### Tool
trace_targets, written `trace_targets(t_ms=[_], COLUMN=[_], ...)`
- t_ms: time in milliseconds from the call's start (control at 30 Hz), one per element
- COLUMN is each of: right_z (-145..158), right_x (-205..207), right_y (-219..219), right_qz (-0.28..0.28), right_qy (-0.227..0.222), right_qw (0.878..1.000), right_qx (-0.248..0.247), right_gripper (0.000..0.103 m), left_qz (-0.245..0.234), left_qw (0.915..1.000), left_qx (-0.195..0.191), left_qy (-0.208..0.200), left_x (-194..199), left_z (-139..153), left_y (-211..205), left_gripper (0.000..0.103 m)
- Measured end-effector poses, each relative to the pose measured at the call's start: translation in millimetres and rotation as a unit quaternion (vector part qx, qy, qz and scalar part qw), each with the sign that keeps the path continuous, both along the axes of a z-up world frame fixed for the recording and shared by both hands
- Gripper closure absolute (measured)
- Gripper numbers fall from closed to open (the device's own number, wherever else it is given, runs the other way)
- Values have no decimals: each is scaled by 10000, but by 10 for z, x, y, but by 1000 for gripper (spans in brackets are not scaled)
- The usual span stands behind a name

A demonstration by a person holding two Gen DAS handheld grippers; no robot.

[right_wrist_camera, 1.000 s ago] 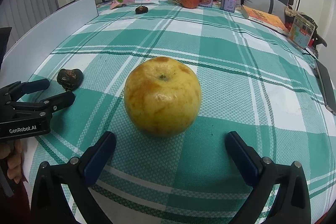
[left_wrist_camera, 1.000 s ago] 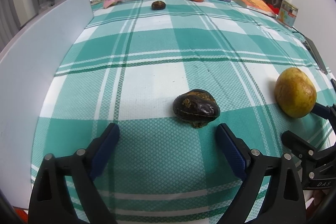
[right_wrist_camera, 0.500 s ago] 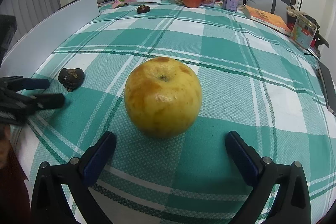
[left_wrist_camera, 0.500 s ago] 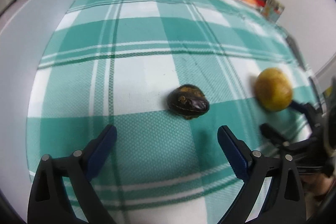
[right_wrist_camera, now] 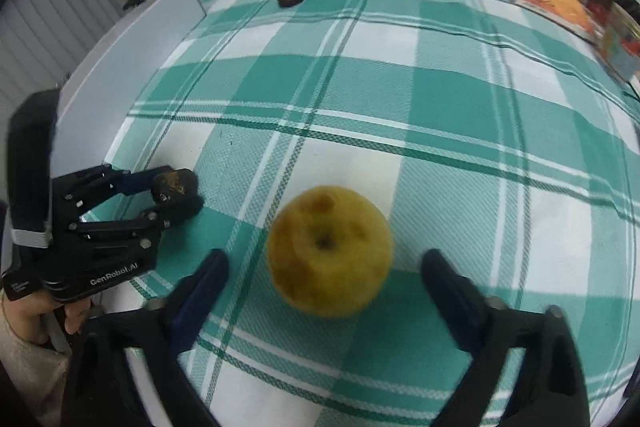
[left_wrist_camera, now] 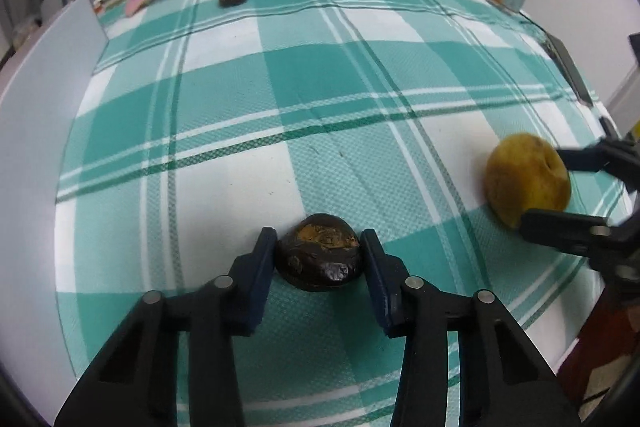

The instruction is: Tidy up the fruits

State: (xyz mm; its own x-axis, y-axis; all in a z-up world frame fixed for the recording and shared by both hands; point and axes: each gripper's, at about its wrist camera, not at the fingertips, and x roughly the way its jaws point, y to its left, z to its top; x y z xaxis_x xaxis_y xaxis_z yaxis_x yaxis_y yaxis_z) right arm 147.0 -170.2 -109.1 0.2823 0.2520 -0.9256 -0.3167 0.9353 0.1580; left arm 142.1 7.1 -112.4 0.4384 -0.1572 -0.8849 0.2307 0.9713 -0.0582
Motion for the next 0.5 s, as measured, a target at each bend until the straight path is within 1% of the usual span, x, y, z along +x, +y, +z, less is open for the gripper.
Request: trace_targets(t_ms=[33,100,167,267,300,333,367,433,500], right_z=[-38,-27,52,330,464,579,748,1047,1334], right_x=[22,28,0,11,36,71,118,190,270], right_y=[13,-21,-35,33,111,205,364,708,1199], right_qz=[-15,-104,-135,-113,-48,39,191,519,965], right_qy=[117,218,191,93,14,-72,-208,-448,-648], right_qw=[9998,9996,9997,9989,9981,9974,9963,9927,9860], right_qx=[-150,-110,-29,456,613,710,815,992,1198], right_gripper=[37,38,38,38,38,38,38,38,38], left_qz=[63,158,281,353,402,456,572,854,1205], left_qw=[9999,9997,9986,9952,9932,9917,9889,9834,9782], left_qx=[-83,-179,-426,-889,-1051,-1147,-1290,-1457,-1487], left_qy=[-9,-49,-100,-224,-307,-366,-463,-658,-811], left_x=[-6,-42,-126,-252,-307,-340,-380,-415,-402], left_z=[12,56,190,528,713,837,1027,1319,1523], left_y=[37,106,226,449,590,694,886,1271,1691], left_gripper=[59,60,60,60,60,60,60,60,60])
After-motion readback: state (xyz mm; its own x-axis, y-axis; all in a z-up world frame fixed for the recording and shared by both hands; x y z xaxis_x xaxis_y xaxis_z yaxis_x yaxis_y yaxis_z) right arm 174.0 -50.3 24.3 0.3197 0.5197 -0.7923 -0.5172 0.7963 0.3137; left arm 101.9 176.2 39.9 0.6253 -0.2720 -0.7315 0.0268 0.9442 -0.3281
